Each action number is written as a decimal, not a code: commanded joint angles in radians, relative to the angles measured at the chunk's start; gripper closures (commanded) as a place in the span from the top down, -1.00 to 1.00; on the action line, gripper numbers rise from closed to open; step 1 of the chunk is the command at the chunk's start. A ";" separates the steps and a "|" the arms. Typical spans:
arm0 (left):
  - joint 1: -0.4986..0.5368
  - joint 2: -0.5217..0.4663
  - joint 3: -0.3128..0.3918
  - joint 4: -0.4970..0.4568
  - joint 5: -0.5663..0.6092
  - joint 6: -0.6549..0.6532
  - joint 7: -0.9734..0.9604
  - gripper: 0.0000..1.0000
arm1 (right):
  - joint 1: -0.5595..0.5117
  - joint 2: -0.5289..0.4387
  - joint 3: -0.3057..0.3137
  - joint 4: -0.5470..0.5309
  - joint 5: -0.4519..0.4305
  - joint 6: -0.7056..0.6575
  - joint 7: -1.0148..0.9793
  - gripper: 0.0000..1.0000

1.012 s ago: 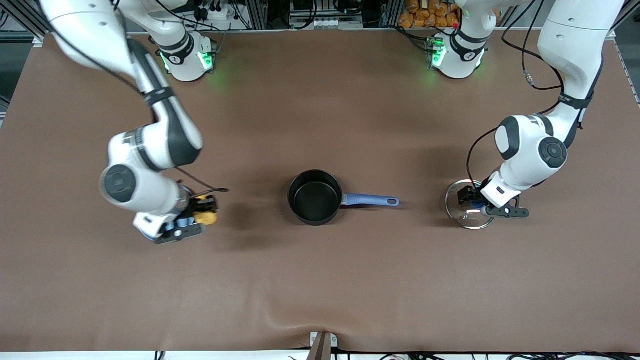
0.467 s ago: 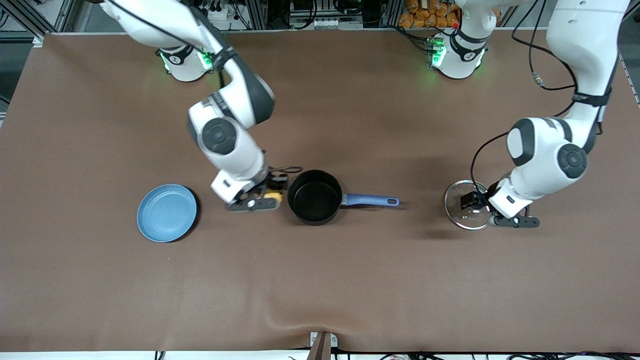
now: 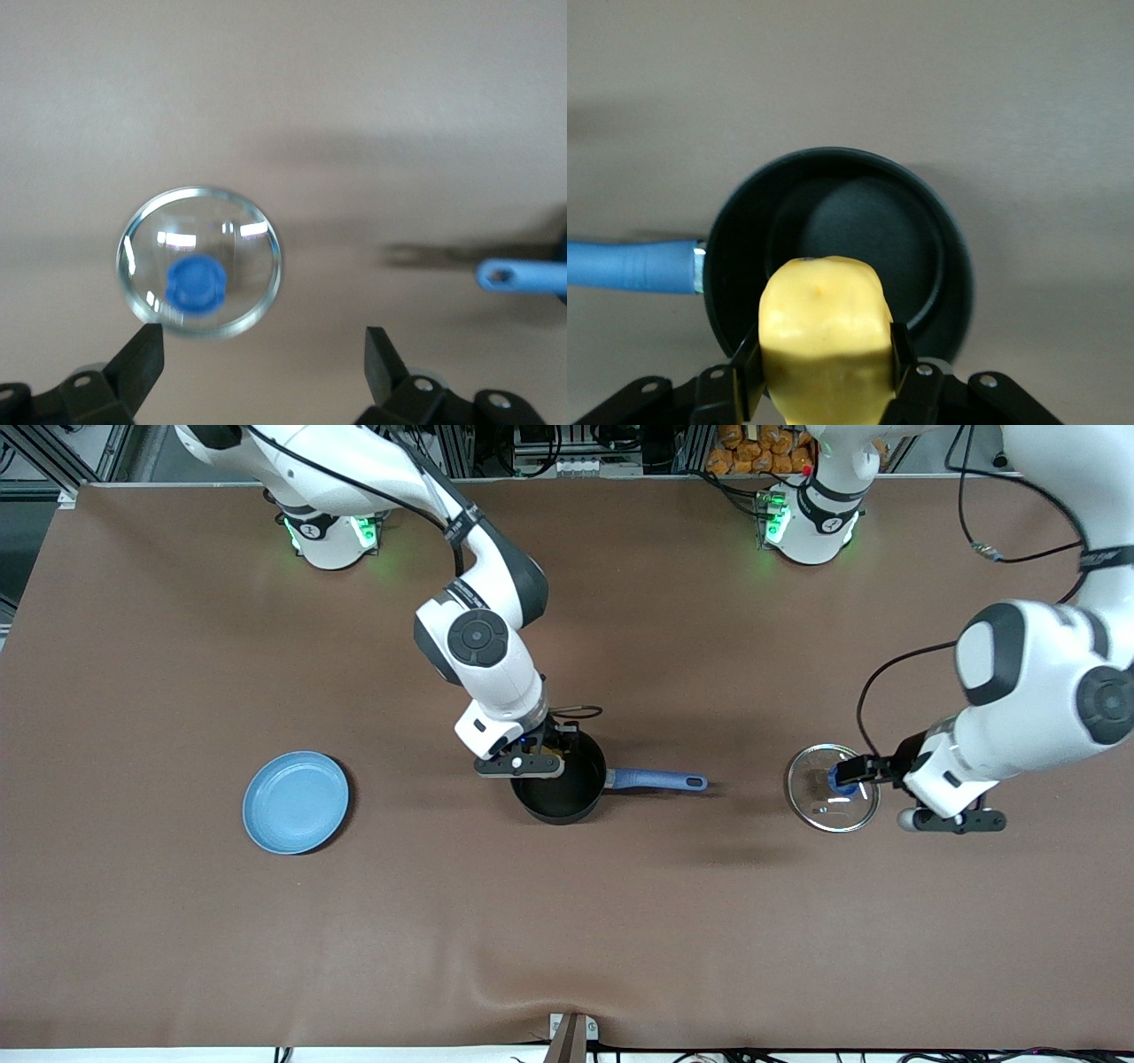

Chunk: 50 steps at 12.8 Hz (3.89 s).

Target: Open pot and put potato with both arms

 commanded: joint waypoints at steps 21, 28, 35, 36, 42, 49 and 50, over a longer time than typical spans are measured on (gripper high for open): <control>-0.029 -0.267 0.022 0.219 0.152 -0.307 -0.026 1.00 | 0.026 0.139 -0.019 0.105 -0.087 0.021 0.093 1.00; -0.138 -0.345 0.188 0.164 0.089 -0.433 0.011 1.00 | -0.078 -0.137 -0.019 0.102 -0.107 -0.336 0.079 1.00; -0.093 -0.416 0.124 0.096 0.094 -0.433 0.015 1.00 | -0.359 -0.445 -0.016 -0.063 -0.127 -0.529 -0.348 1.00; -0.067 -0.423 0.092 0.090 0.095 -0.433 0.015 1.00 | -0.408 -0.488 -0.014 -0.091 -0.124 -0.544 -0.416 1.00; -0.087 -0.440 0.079 0.085 0.098 -0.456 0.012 1.00 | -0.572 -0.735 -0.030 -0.220 -0.122 -0.642 -0.640 1.00; -0.087 -0.447 0.082 0.079 0.103 -0.471 0.002 1.00 | -0.681 -0.808 -0.074 -0.226 -0.064 -0.665 -0.852 1.00; -0.087 -0.447 0.081 0.081 0.102 -0.471 -0.017 1.00 | -0.697 -0.809 -0.079 -0.222 -0.041 -0.677 -0.866 1.00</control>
